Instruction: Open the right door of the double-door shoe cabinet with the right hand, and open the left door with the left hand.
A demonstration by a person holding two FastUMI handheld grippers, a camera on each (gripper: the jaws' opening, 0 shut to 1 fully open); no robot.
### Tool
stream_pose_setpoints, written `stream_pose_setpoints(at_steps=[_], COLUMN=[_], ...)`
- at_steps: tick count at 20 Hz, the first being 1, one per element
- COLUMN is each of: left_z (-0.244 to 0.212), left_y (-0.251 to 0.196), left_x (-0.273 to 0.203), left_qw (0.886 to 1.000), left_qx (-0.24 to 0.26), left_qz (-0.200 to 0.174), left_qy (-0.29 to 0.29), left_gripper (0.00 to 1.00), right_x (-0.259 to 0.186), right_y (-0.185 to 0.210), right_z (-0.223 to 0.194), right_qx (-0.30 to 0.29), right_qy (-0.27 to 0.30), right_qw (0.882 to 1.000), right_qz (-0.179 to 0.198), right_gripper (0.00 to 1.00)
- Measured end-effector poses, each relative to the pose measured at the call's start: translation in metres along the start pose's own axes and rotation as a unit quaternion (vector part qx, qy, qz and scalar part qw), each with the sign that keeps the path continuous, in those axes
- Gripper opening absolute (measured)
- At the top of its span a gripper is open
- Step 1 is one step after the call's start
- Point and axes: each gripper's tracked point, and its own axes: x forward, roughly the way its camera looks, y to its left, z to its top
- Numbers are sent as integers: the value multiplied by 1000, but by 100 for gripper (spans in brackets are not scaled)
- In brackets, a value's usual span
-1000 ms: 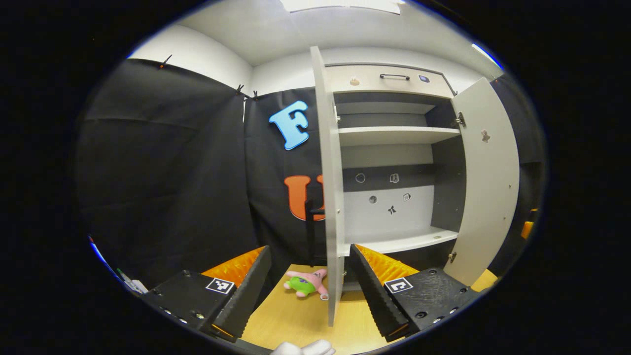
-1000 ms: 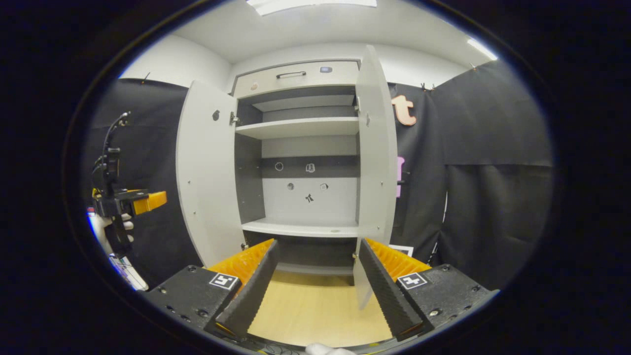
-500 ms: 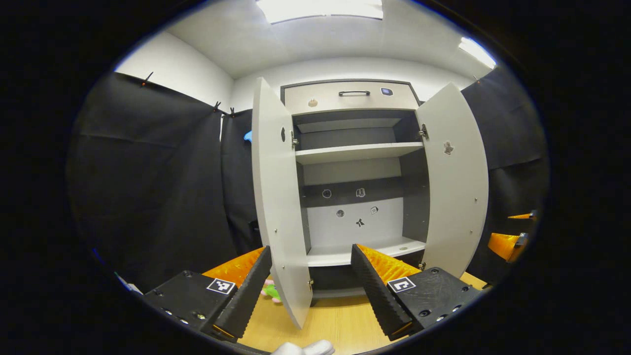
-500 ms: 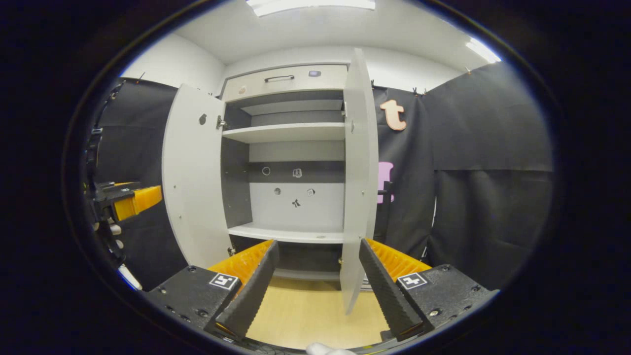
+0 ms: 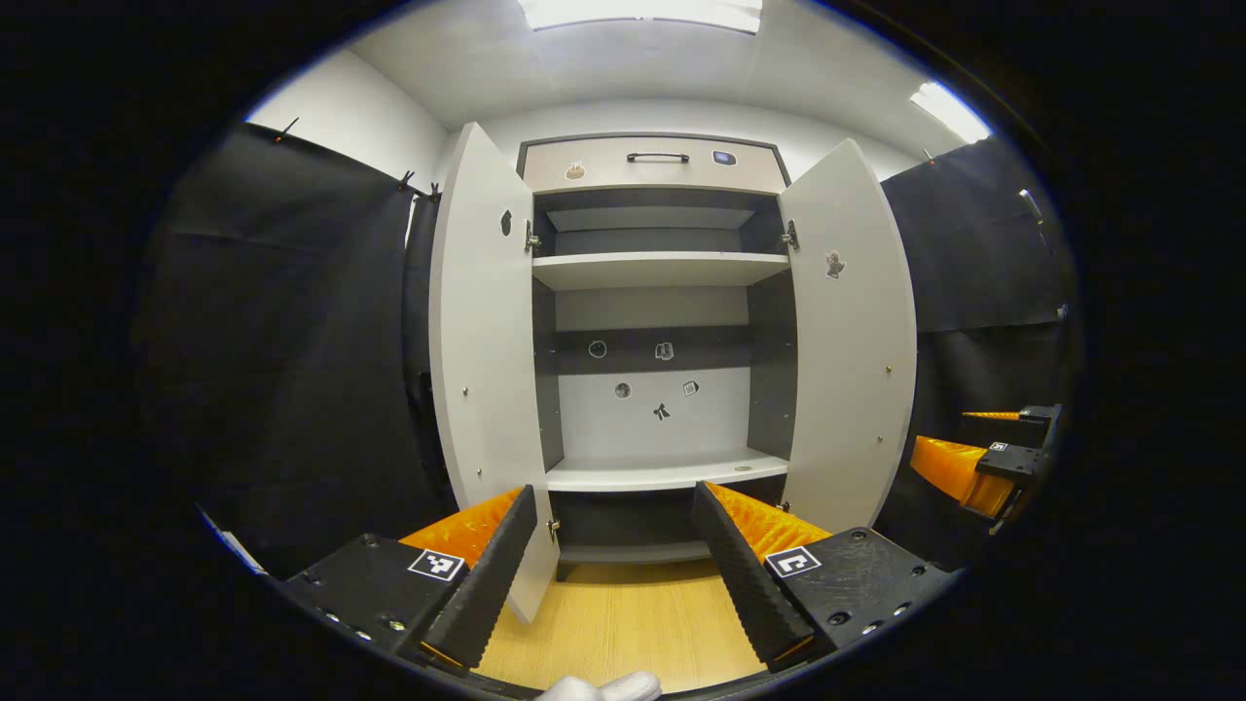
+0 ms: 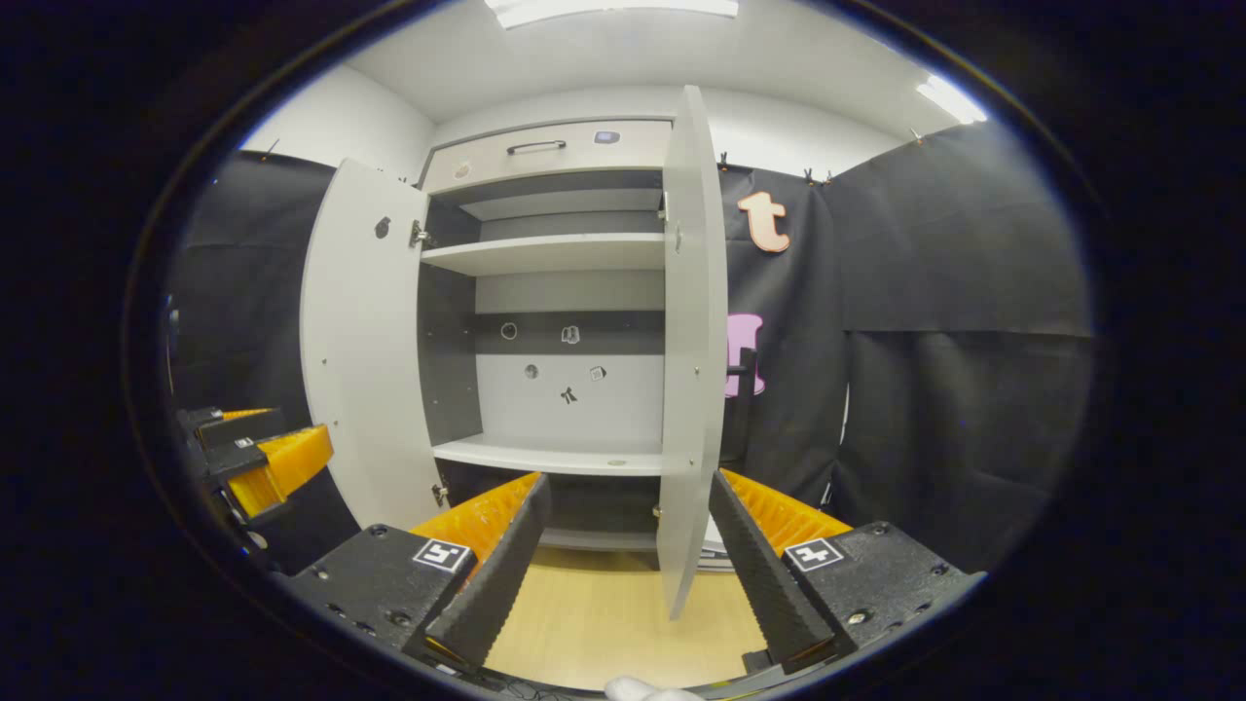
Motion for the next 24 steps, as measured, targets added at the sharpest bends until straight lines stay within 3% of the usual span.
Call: stream_pose_setpoints(at_steps=[7, 10, 24], left_z=[3, 6, 14], left_y=[19, 26, 27], left_x=[-2, -4, -14], left_qw=[1000, 1000, 1000], left_qx=[3, 9, 11], left_qz=[14, 22, 14], left_qy=[-6, -11, -20], left_gripper=[100, 96, 96], right_x=[0, -1, -9], right_y=[-2, 0, 15], right_z=[-2, 1, 5], right_qx=[5, 0, -4], right_qy=[1, -3, -8], right_qw=[1000, 1000, 1000], right_qz=[-8, -8, -3], right_gripper=[100, 99, 100])
